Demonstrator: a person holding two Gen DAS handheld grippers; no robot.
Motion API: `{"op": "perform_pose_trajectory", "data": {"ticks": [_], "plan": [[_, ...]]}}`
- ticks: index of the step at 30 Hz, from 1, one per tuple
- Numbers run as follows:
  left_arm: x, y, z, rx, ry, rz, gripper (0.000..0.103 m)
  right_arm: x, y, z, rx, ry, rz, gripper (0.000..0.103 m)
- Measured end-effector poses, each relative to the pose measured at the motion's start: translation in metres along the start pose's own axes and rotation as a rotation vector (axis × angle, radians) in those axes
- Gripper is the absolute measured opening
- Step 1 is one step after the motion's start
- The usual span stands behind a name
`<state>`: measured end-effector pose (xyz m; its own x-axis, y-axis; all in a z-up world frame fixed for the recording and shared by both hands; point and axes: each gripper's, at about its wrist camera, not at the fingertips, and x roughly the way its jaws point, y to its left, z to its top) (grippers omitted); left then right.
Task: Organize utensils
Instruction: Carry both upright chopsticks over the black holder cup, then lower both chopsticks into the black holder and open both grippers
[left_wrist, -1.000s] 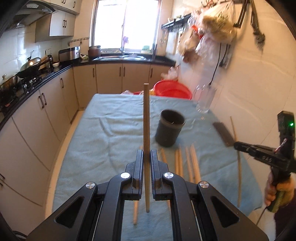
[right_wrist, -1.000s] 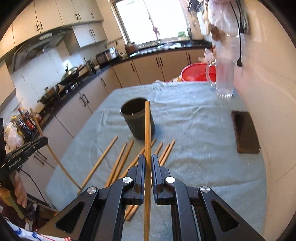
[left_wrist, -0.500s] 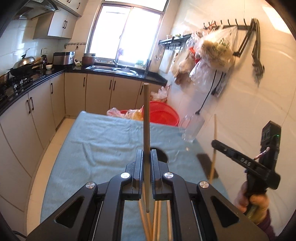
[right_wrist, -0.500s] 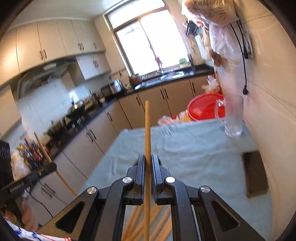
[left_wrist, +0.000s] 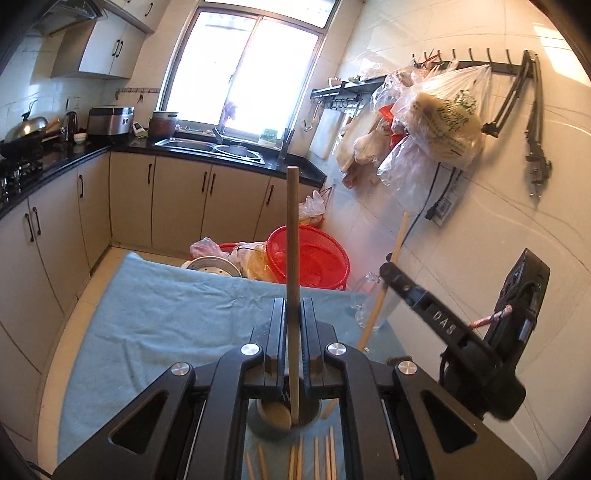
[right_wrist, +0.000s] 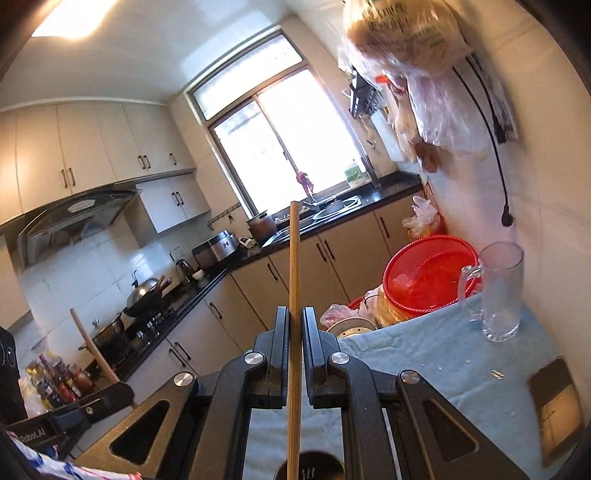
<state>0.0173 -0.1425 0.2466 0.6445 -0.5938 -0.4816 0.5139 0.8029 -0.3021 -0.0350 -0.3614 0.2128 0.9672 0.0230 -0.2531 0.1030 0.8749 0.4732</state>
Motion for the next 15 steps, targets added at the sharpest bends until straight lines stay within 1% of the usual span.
{"op": "perform_pose_trajectory", "data": {"ticks": [3, 7, 12, 15], "plan": [[0.029, 0.002, -0.001, -0.004, 0.035, 0.021, 0.007, 0.019, -0.004, -0.008, -0.019, 0.01, -0.029, 0.007], [0.061, 0.008, -0.015, -0.027, 0.117, 0.029, 0.006, 0.036, -0.015, -0.026, -0.028, 0.061, -0.044, 0.007], [0.075, 0.015, -0.029, -0.04, 0.164, 0.052, 0.007, 0.047, -0.026, -0.046, -0.034, 0.128, -0.055, 0.007], [0.074, 0.016, -0.035, -0.031, 0.175, 0.077, 0.007, 0.051, -0.032, -0.054, -0.024, 0.166, -0.058, 0.007]]}}
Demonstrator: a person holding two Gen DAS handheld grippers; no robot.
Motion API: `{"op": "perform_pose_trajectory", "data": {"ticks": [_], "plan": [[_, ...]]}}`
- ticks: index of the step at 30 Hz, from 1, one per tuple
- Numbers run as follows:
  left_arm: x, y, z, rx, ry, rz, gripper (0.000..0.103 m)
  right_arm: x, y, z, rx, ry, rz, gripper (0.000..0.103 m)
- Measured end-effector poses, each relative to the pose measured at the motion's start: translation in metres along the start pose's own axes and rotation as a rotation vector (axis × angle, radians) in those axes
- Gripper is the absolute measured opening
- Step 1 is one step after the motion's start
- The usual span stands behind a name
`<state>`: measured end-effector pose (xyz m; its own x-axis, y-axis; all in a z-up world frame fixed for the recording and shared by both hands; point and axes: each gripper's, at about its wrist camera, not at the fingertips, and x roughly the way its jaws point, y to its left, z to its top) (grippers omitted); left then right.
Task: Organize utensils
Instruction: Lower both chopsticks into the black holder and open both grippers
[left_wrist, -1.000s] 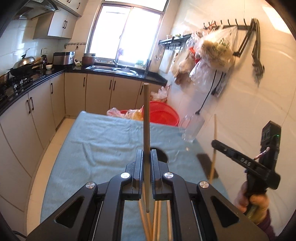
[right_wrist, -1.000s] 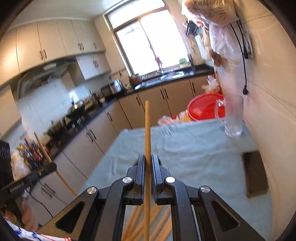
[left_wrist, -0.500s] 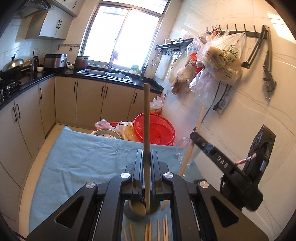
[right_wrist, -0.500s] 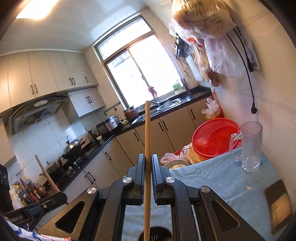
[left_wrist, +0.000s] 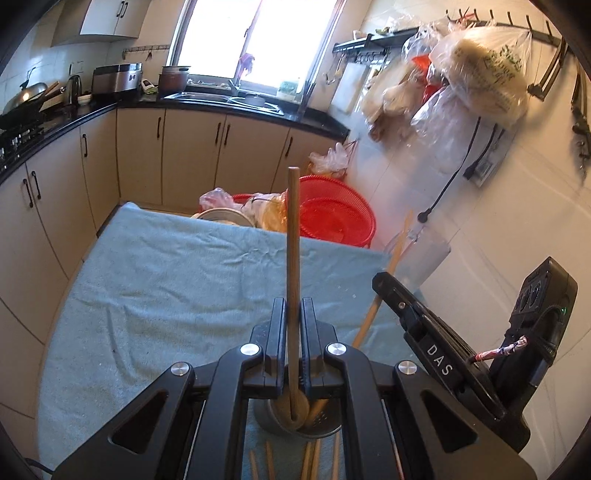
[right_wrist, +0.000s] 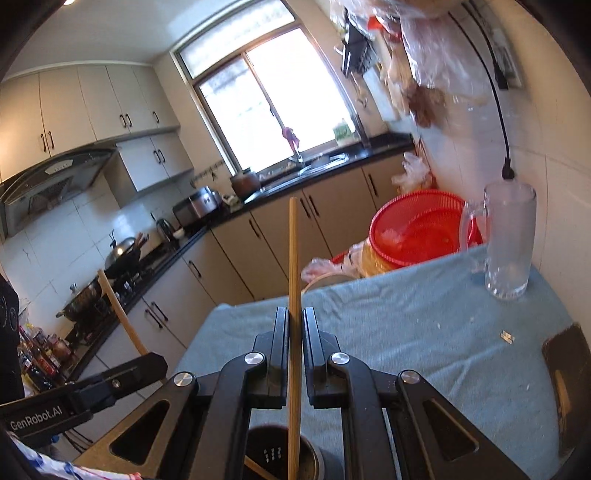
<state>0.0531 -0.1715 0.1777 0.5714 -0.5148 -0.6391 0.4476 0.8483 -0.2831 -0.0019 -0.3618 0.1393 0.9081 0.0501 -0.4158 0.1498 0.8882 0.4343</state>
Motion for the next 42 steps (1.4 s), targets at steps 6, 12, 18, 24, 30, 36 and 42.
{"op": "perform_pose_trajectory", "data": {"ticks": [6, 12, 18, 24, 30, 36, 42], "plan": [[-0.007, 0.003, -0.006, -0.015, 0.007, 0.002, 0.011, 0.002, -0.002, -0.015, -0.02, 0.048, -0.01, 0.009], [-0.029, 0.006, -0.011, -0.027, -0.027, 0.012, 0.032, -0.001, 0.001, -0.02, -0.021, 0.072, -0.01, 0.032], [-0.058, 0.017, -0.018, -0.061, -0.039, 0.015, 0.032, -0.021, 0.005, -0.018, -0.026, 0.06, -0.015, 0.036], [-0.108, 0.034, -0.051, -0.032, -0.082, 0.066, 0.049, -0.071, 0.006, -0.022, -0.054, 0.038, -0.038, 0.056], [-0.103, 0.068, -0.103, -0.018, 0.031, 0.152, 0.052, -0.1, -0.018, -0.073, -0.057, 0.206, -0.066, 0.06], [-0.054, 0.082, -0.158, 0.057, 0.239, 0.22, 0.051, -0.098, -0.048, -0.149, -0.086, 0.459, -0.103, 0.032], [-0.023, 0.07, -0.187, 0.144, 0.337, 0.238, 0.046, -0.092, -0.052, -0.169, -0.093, 0.517, -0.112, 0.031]]}}
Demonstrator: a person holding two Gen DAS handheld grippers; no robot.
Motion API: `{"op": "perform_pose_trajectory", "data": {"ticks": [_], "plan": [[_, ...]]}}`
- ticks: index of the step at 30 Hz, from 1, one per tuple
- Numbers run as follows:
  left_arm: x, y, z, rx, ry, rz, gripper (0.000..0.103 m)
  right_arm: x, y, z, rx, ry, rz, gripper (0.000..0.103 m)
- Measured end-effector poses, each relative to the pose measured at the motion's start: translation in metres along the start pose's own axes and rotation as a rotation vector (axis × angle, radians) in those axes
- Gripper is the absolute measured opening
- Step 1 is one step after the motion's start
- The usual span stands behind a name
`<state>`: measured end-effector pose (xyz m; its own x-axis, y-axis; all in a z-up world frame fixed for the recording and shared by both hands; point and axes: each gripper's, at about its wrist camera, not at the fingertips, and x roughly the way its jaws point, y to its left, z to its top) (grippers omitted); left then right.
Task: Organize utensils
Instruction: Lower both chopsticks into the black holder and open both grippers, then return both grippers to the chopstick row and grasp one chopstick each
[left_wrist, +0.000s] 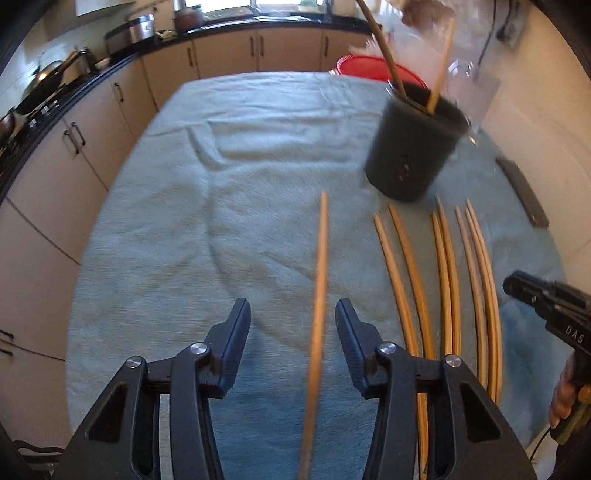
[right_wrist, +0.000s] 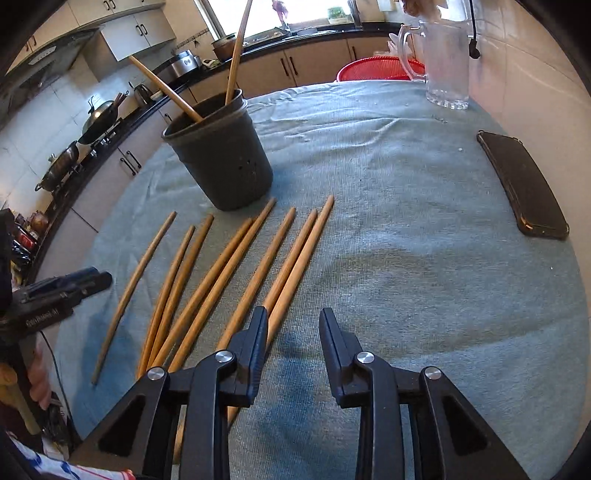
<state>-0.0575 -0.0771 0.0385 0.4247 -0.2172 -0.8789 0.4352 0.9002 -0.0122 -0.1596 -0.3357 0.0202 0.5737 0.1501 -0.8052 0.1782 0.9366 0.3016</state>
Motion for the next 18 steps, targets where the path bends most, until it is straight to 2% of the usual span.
{"op": "perform_pose_trajectory", "data": {"ticks": [3, 5, 8, 12, 18], "plan": [[0.007, -0.009, 0.001, 0.024, 0.01, 0.014, 0.042, 0.008, 0.003, 0.002, -0.012, 0.01, -0.031, 0.031], [0.012, -0.012, 0.002, 0.04, 0.021, 0.026, 0.03, 0.013, 0.007, 0.003, -0.023, 0.014, -0.048, 0.031], [0.02, -0.013, 0.004, 0.04, 0.051, 0.036, 0.018, 0.015, 0.012, 0.003, -0.041, 0.015, -0.082, 0.031], [0.025, -0.006, 0.007, 0.008, 0.063, 0.023, 0.016, 0.017, 0.018, 0.005, -0.073, 0.041, -0.134, 0.028], [0.03, -0.006, 0.019, 0.016, 0.096, 0.025, 0.016, 0.03, 0.032, 0.016, -0.133, 0.107, -0.216, 0.027]]}}
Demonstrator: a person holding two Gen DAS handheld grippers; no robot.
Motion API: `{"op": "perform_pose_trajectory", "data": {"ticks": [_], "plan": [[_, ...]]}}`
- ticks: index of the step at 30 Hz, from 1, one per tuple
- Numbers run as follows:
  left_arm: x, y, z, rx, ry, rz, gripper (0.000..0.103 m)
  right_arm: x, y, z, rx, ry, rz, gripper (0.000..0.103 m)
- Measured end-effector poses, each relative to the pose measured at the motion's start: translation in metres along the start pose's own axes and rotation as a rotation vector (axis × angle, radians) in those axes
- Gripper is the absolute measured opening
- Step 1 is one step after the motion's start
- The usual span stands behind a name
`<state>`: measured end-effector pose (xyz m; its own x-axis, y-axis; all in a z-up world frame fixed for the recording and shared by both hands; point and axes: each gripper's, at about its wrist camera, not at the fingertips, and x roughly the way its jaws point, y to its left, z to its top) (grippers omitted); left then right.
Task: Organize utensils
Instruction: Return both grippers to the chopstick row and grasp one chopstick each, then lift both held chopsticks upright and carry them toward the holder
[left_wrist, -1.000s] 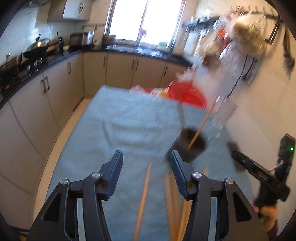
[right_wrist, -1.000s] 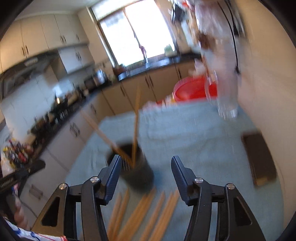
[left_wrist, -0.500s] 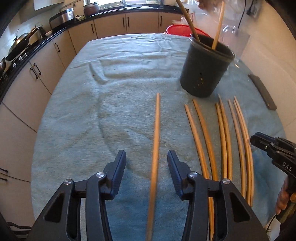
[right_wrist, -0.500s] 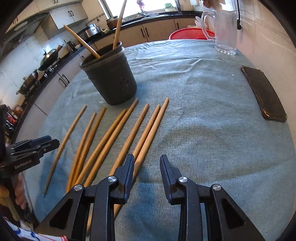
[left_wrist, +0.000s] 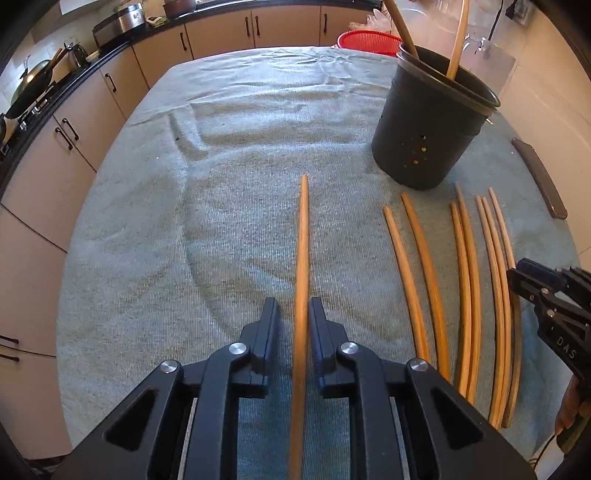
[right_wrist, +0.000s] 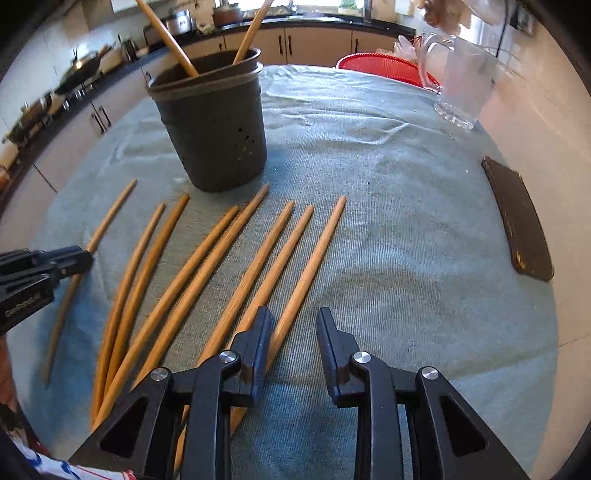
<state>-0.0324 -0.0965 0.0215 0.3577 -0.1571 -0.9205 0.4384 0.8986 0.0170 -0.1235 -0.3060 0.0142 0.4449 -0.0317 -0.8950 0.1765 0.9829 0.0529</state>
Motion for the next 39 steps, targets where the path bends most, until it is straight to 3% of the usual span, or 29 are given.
{"op": "perform_pose_trajectory", "data": {"ticks": [2, 4, 7, 13, 19, 30, 35, 39], "plan": [[0.002, 0.002, 0.005, -0.014, 0.014, -0.011, 0.016, 0.004, -0.002, 0.01, -0.004, 0.035, 0.002, 0.026], [0.003, 0.008, 0.008, -0.05, 0.02, -0.029, 0.009, 0.007, -0.005, 0.014, 0.001, 0.051, 0.006, 0.016], [0.002, 0.023, 0.005, -0.134, 0.038, -0.079, 0.007, 0.006, -0.017, 0.014, 0.019, 0.074, 0.048, 0.01], [-0.01, 0.04, -0.023, -0.258, 0.124, -0.139, 0.007, -0.005, -0.04, -0.008, -0.01, 0.119, 0.085, 0.008], [-0.012, 0.041, -0.03, -0.276, 0.163, -0.148, 0.007, -0.009, -0.049, -0.015, -0.078, 0.194, 0.06, 0.008], [0.002, 0.033, -0.006, -0.218, 0.222, -0.106, 0.007, 0.013, -0.038, 0.028, -0.152, 0.347, 0.0, 0.012], [0.008, 0.032, 0.005, -0.197, 0.237, -0.108, 0.008, 0.018, -0.03, 0.039, -0.209, 0.367, -0.03, 0.012], [0.011, 0.031, 0.008, -0.172, 0.206, -0.128, 0.007, 0.014, -0.022, 0.034, -0.239, 0.314, -0.027, 0.007]]}}
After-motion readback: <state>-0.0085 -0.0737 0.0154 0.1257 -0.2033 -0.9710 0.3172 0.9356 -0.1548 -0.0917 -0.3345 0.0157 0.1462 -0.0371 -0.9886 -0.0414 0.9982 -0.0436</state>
